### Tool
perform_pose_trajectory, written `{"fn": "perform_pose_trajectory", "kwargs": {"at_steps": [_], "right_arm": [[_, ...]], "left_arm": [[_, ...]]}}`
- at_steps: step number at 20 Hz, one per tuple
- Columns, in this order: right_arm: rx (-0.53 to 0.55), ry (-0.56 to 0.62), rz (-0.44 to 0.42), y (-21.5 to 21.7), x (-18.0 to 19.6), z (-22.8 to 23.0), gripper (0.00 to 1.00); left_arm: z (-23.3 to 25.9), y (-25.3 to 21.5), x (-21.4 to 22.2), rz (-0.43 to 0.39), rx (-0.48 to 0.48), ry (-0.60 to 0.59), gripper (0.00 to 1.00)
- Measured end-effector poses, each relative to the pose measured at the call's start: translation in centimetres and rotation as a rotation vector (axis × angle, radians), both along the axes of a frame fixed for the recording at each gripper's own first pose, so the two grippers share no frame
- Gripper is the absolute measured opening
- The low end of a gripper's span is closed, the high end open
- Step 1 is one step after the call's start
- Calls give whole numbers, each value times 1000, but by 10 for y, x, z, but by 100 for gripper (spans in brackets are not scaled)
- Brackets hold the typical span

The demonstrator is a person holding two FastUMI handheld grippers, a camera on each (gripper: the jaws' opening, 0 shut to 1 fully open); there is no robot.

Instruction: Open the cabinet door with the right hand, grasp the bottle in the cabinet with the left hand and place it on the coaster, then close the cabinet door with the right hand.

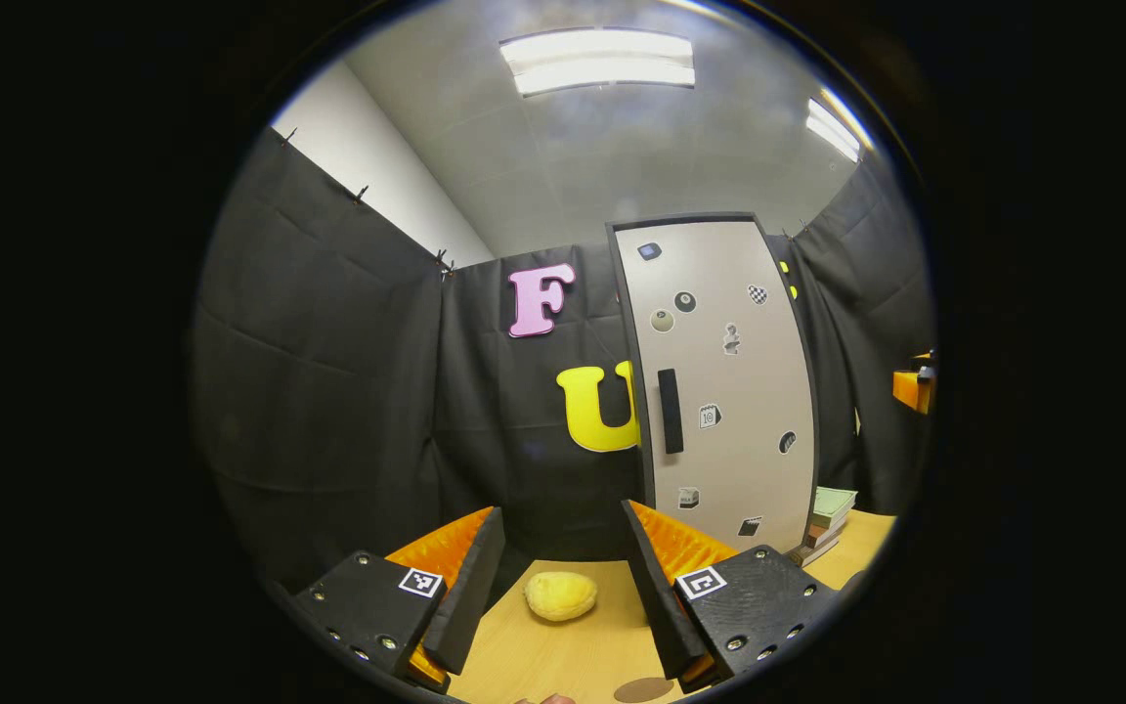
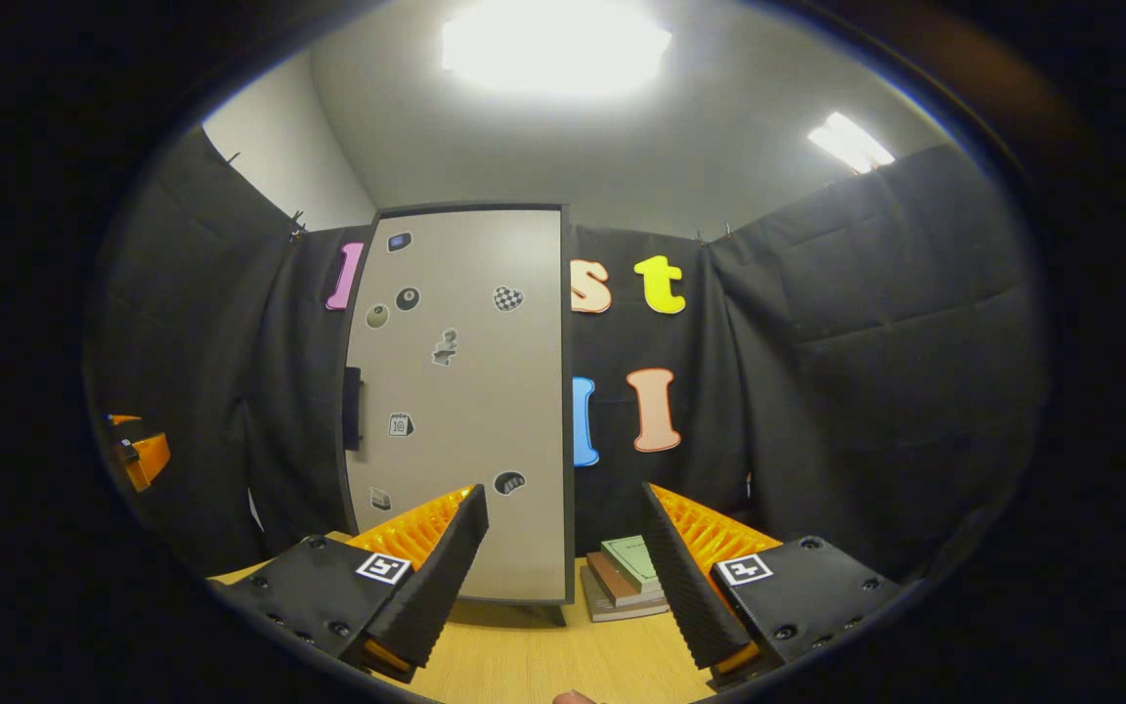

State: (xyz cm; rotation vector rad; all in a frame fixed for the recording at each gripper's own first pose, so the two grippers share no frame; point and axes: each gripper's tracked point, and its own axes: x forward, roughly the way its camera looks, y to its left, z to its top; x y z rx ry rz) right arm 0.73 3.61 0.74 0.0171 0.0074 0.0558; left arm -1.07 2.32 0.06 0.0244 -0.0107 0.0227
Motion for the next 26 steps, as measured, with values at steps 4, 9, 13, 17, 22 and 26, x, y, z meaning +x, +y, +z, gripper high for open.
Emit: {"fn": "perform_pose_trajectory", "kwargs": {"at_steps": [4, 9, 13, 17, 22, 26], "right_arm": [[0, -22, 30, 21, 14, 13, 98], [-8, -33, 83, 61, 35, 23, 98], [-16, -48, 126, 94, 50, 31, 98], [5, -38, 171, 130, 68, 34, 97], [22, -25, 225, 177, 91, 40, 98], [41, -17, 258, 210, 109, 46, 98]], "left_arm": [[-4, 16, -6, 22, 6, 7, 69], [-11, 48, -12, 66, 19, 19, 69], [-17, 76, -17, 112, 27, 28, 68], [-21, 109, -27, 158, 43, 32, 68], [-29, 143, -37, 218, 65, 44, 68], [-36, 168, -47, 260, 73, 56, 69]]}}
